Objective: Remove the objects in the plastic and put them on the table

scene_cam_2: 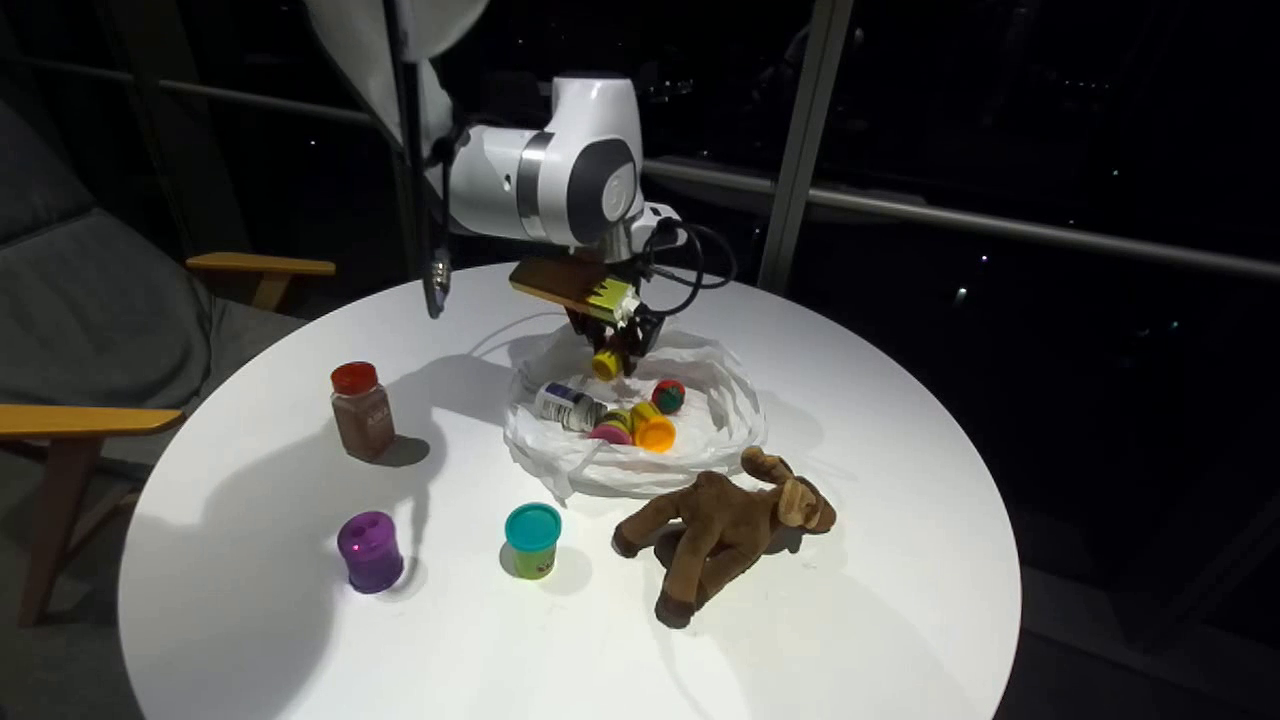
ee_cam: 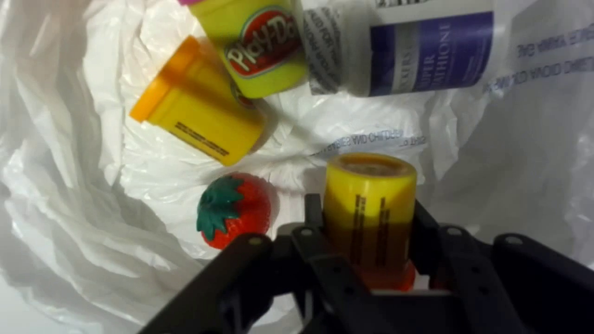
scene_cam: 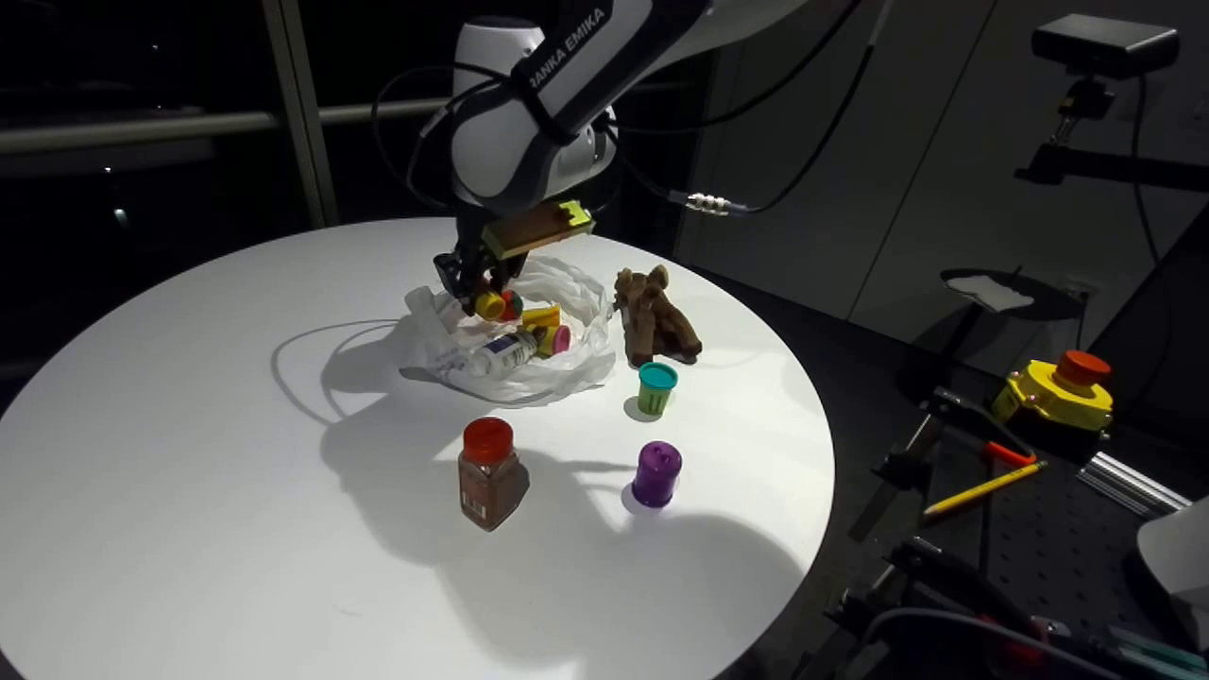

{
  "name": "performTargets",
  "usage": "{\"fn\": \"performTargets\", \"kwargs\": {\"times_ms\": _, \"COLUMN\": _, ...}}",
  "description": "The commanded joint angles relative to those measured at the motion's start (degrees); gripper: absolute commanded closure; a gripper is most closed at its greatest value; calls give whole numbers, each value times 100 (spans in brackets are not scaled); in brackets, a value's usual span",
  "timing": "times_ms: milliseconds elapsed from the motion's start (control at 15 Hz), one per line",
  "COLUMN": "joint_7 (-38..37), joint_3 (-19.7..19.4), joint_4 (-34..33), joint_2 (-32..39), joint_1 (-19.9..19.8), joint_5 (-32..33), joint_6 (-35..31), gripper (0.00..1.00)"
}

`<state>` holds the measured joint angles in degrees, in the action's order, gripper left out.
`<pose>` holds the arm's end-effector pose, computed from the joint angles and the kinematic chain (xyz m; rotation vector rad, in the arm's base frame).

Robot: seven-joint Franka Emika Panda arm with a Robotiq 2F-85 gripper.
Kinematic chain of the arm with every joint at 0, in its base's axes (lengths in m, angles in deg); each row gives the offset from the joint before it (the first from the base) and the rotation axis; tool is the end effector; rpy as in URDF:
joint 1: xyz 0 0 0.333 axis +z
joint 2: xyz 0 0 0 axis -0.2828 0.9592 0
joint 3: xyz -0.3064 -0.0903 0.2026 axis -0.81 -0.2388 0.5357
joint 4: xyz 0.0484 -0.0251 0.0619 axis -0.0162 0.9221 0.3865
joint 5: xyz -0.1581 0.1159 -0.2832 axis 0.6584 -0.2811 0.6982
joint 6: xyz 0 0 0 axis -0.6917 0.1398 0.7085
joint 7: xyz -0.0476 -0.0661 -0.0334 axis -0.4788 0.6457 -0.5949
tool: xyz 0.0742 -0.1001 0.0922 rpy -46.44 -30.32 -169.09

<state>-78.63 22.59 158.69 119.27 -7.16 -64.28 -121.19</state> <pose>0.7742 0.0803 0.1224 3.0710 -0.0844 0.2814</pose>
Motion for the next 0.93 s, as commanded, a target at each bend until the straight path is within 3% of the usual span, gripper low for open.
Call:
{"fn": "performTargets", "kwargs": {"times_ms": 0, "joint_7": -203, "joint_3": 138, "joint_4": 1364, "joint_2": -1071, "joint_1": 83, "joint_5": -74, "joint_6": 30, "gripper": 80}}
{"fn": "performTargets", "kwargs": {"times_ms": 400, "joint_7": -373, "joint_3": 532, "joint_4": 3058, "joint_2": -2026, "joint_1": 164, "joint_5": -266, "joint_6": -139, "gripper": 80}}
{"fn": "performTargets", "kwargs": {"times_ms": 867, "joint_7": -684, "joint_3": 881, "joint_4": 5172, "joint_2": -3010, "joint_1": 385, "joint_5": -633, "joint_6": -858, "gripper": 80}}
